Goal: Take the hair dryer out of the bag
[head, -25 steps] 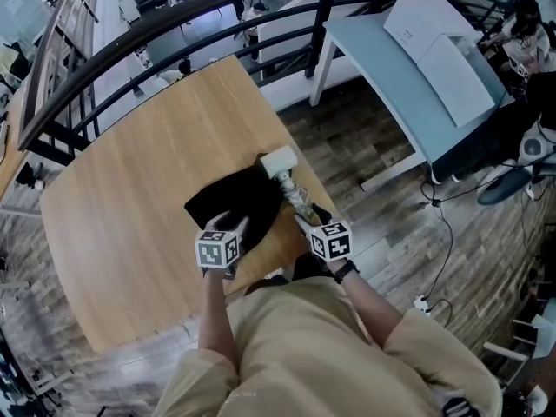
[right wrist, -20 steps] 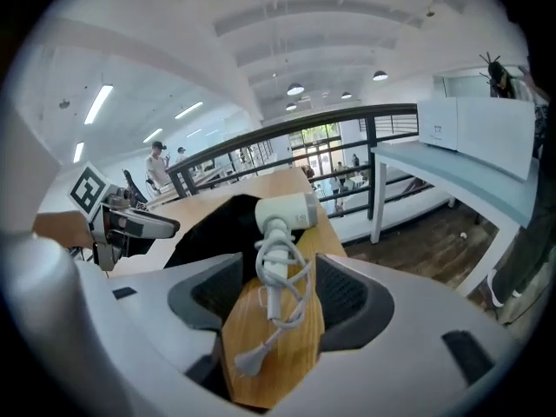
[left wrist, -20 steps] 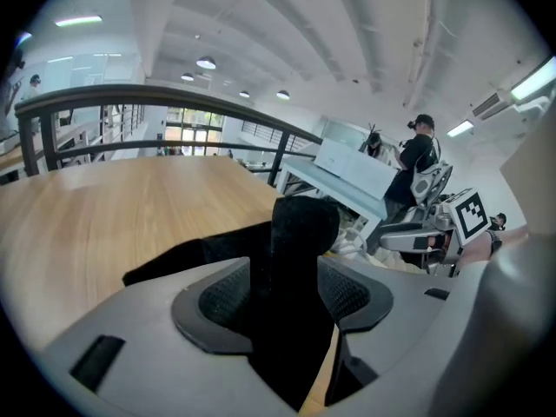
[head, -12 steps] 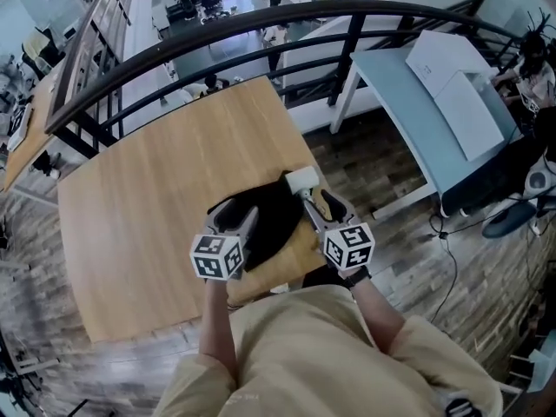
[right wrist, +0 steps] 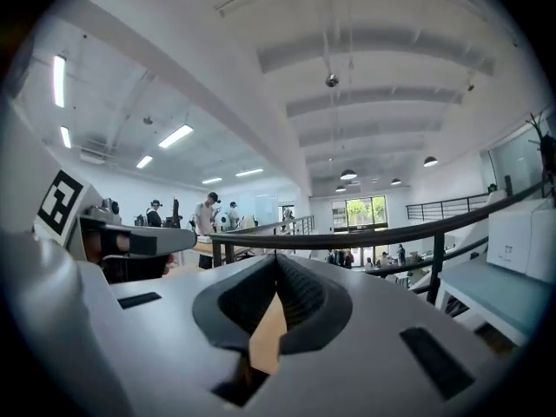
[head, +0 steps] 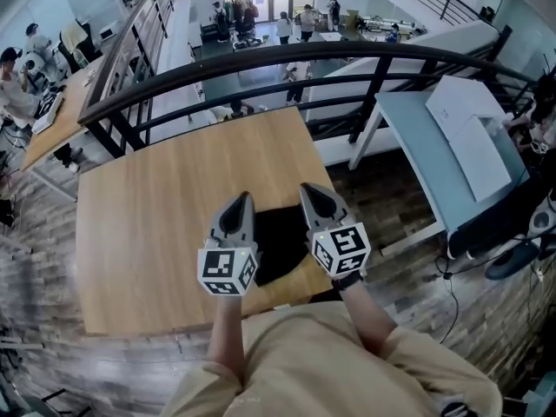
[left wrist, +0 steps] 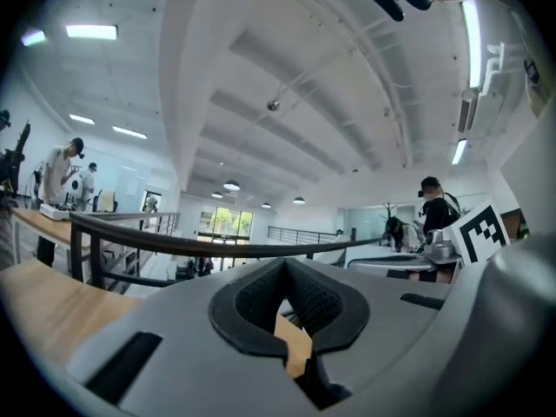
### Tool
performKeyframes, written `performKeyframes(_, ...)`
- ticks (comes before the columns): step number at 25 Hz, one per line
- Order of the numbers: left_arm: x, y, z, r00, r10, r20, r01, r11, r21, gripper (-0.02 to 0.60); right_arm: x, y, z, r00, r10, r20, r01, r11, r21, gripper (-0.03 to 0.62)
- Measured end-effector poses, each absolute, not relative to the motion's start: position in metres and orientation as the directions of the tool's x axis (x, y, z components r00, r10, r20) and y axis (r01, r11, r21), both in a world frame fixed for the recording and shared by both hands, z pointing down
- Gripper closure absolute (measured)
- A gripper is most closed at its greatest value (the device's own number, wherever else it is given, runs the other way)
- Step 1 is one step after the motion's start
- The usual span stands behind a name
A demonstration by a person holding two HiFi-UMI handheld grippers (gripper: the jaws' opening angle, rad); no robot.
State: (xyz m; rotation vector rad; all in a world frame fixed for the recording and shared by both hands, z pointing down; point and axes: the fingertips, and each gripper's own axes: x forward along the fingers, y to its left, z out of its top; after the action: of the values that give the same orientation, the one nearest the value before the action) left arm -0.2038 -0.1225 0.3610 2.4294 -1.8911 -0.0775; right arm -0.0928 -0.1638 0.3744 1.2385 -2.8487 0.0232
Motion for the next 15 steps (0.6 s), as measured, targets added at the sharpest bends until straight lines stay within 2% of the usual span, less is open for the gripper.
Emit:
performKeyframes(3, -0.208, -0.11, 0.352, 0.231, -0.973, -0.026, -0.97, -0.232, 0.07, 0.569, -0.099, -0.157, 0.37, -0.669, -0.742, 0.041, -0.741, 0.67, 0.037, 0.58)
performKeyframes(8, -0.211, -0.104, 0.359, 0.2, -0.98, 0.023, -0.98, -0.2, 0.018, 0.569, -0.1, -0.145, 0.368, -0.647, -0.761, 0.04, -0.759, 0.648, 0.062, 0.58)
performKeyframes(15, -0.213, -0.084, 0.374, 0.178, -0.984, 0.022, -0.984, -0.178, 0.007, 0.569, -0.095, -0.131, 0.382, -0.639, -0.766, 0.07, -0.761, 0.643, 0.089, 0.58)
